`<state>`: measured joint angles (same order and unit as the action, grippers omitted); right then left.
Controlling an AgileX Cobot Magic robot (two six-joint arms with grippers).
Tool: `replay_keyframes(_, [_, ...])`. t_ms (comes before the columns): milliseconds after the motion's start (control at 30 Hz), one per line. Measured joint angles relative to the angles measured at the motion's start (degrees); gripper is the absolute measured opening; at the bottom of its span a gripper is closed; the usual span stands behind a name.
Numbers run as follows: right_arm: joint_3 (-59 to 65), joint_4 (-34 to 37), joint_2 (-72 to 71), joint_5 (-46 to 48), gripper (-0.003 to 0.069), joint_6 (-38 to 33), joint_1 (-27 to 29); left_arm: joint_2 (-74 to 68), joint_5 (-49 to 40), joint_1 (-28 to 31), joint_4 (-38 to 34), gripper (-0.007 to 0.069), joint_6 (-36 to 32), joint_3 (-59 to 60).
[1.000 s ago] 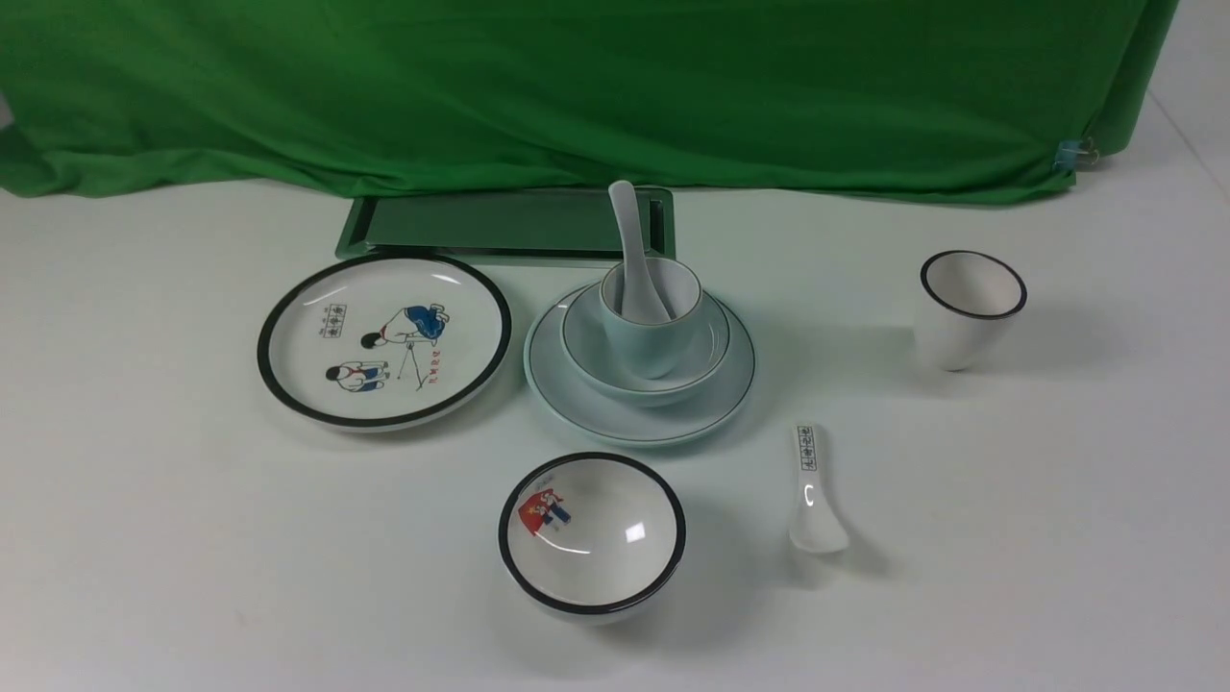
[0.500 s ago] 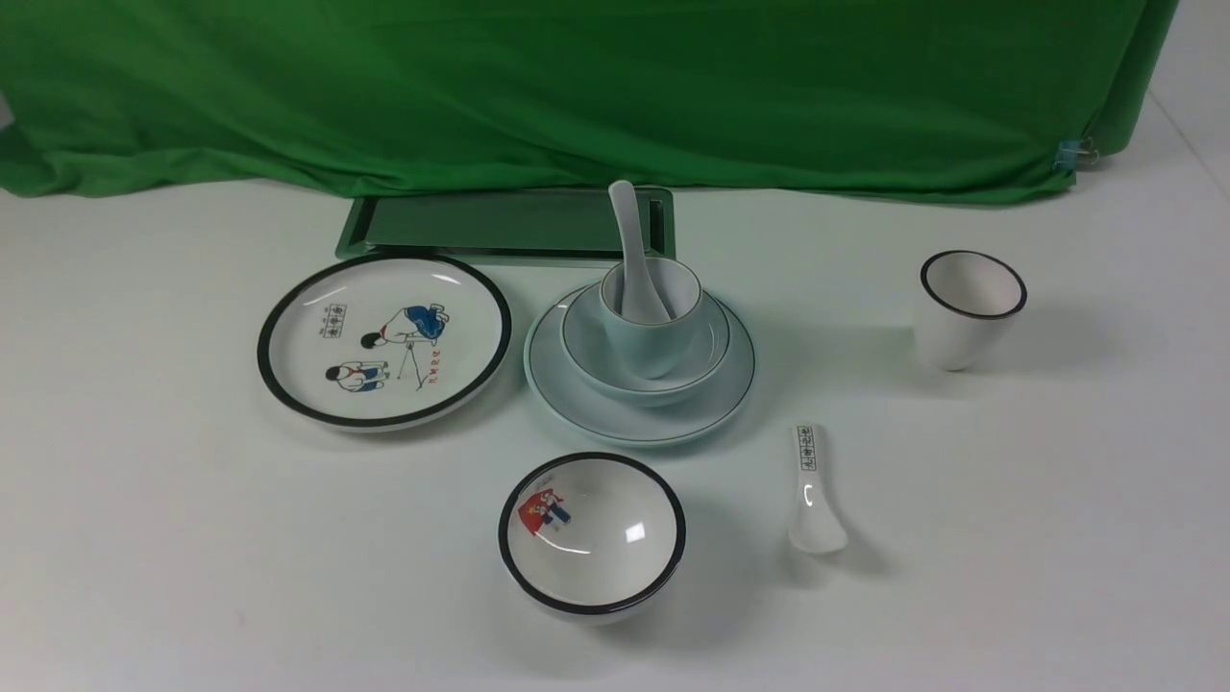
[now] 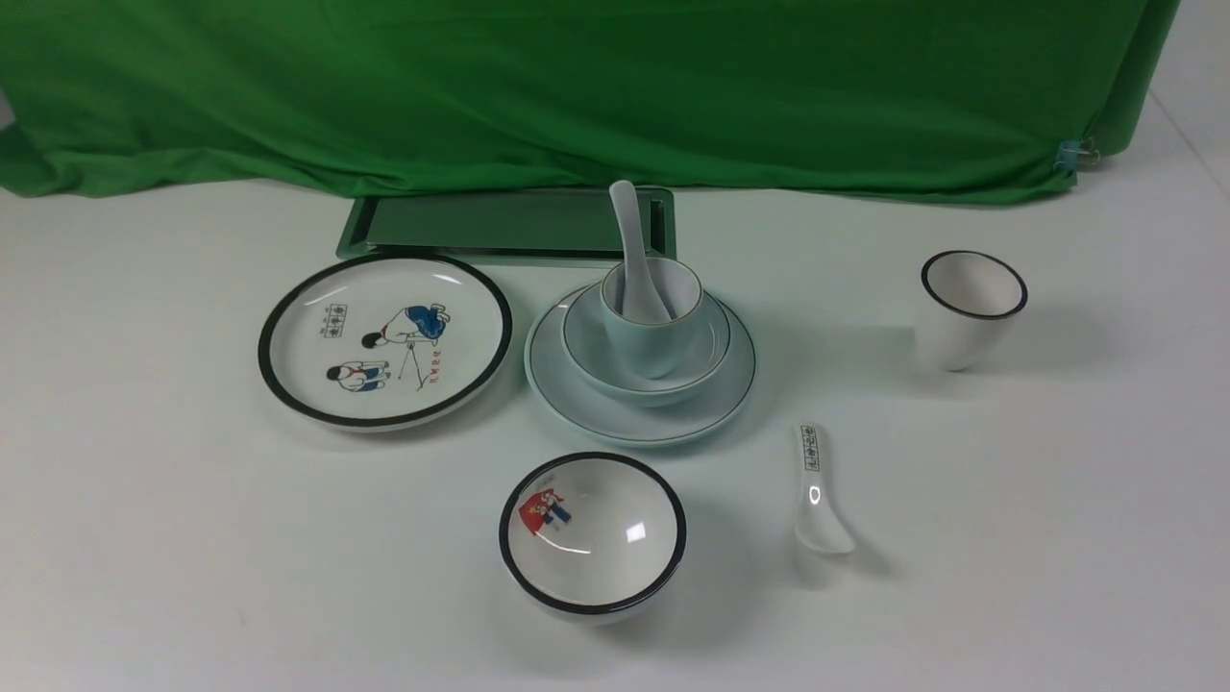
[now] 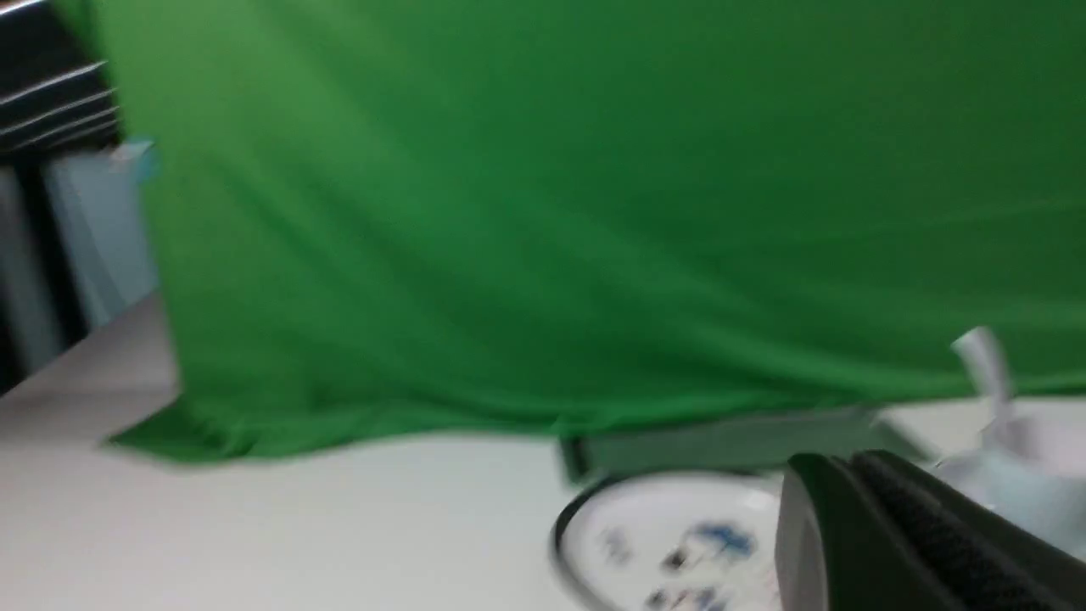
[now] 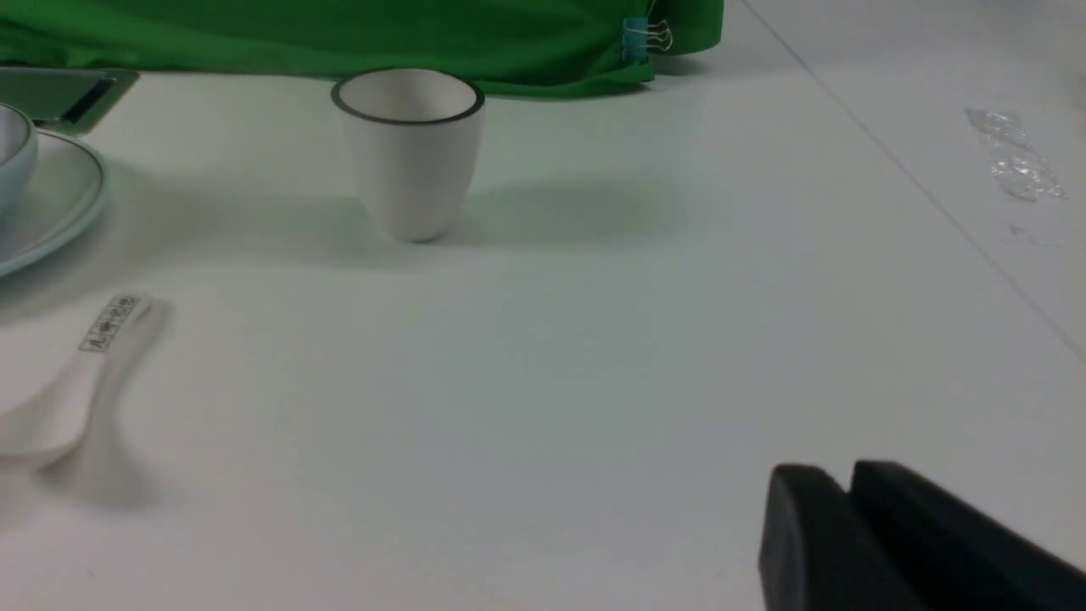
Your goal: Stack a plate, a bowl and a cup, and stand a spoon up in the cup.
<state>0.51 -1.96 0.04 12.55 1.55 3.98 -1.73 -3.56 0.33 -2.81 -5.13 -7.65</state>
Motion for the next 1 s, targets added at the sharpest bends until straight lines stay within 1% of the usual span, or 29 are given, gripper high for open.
replay_keyframes(133, [0.0, 0.0, 0.0, 0.0, 0.0119, 0.0, 0.0, 1.6, -1.7, 4.4, 0.0, -0.0029, -0.1, 6.7])
replay_keyframes(233, [0.0, 0.0, 0.0, 0.0, 0.0123, 0.0, 0.0, 1.6, -4.1, 4.5, -0.1, -0.0029, 0.4, 7.8])
replay_keyframes(300, [0.0, 0.0, 0.0, 0.0, 0.0127, 0.0, 0.0, 1.6, -8.0, 4.3, -0.7, -0.0029, 0.9, 8.0])
replay_keyframes(367, [0.0, 0.0, 0.0, 0.0, 0.0132, 0.0, 0.0, 1.6, -9.4, 4.3, -1.3, -0.0029, 0.9, 8.0])
replay_keyframes(1000, [0.0, 0.0, -0.1, 0.0, 0.0176, 0.1, 0.1, 1.6, -9.6, 4.3, -1.9, -0.0029, 0.6, 8.0])
